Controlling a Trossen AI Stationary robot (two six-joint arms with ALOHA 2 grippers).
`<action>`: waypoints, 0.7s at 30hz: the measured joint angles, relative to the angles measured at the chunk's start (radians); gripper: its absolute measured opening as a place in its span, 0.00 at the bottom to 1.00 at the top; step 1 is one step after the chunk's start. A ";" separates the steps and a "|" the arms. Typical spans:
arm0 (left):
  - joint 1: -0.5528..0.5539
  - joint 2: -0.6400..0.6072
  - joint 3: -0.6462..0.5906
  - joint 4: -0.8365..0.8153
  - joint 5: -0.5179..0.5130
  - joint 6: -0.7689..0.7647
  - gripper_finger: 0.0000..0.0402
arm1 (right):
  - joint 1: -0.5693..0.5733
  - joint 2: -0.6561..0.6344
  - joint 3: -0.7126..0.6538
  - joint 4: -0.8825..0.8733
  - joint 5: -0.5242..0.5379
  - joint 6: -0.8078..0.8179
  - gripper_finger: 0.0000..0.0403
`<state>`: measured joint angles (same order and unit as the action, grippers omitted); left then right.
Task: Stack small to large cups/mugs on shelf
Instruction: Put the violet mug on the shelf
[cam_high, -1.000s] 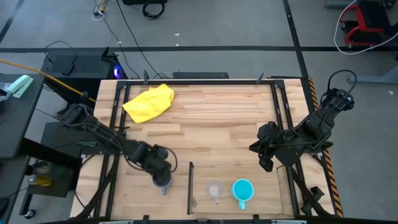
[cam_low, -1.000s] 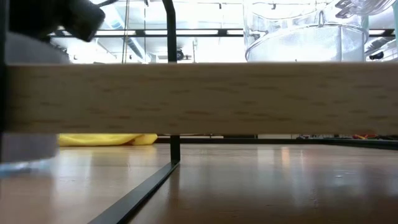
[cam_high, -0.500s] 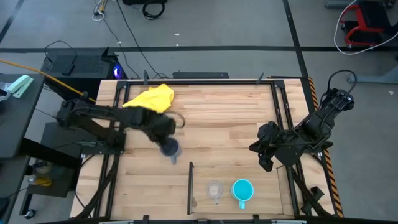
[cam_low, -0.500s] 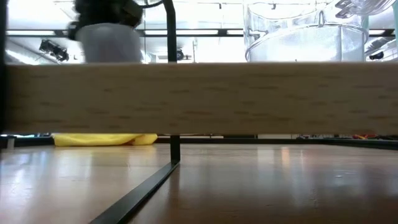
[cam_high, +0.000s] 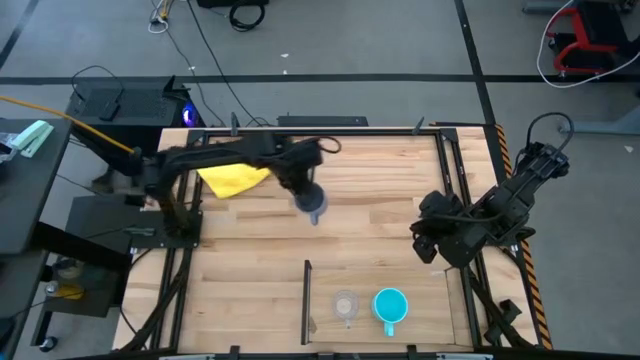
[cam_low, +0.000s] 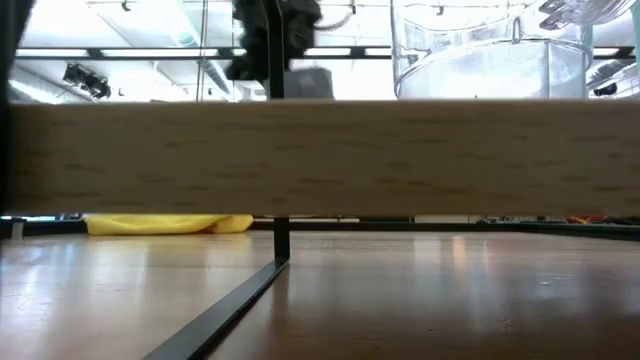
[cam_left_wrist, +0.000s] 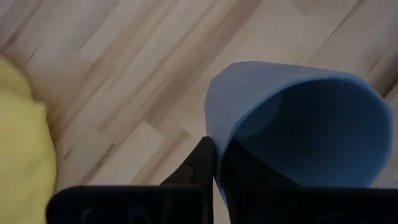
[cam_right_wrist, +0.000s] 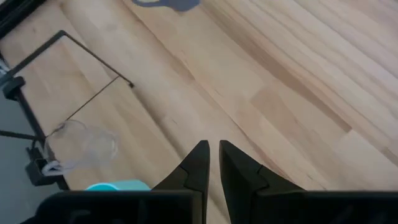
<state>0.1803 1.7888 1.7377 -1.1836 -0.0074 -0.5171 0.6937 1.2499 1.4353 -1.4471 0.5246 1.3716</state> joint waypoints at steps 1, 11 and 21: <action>0.004 0.040 0.038 -0.017 0.010 0.022 0.05 | 0.000 0.000 -0.006 -0.001 -0.001 0.011 0.11; 0.003 0.358 0.410 -0.038 0.124 0.119 0.05 | -0.006 0.000 -0.105 -0.006 -0.080 0.099 0.11; -0.039 0.548 0.618 -0.148 0.117 0.117 0.05 | -0.006 0.001 -0.220 -0.004 -0.146 0.255 0.11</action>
<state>0.1415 2.3371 2.3553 -1.3314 0.1101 -0.3997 0.6874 1.2507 1.2152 -1.4509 0.3790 1.6265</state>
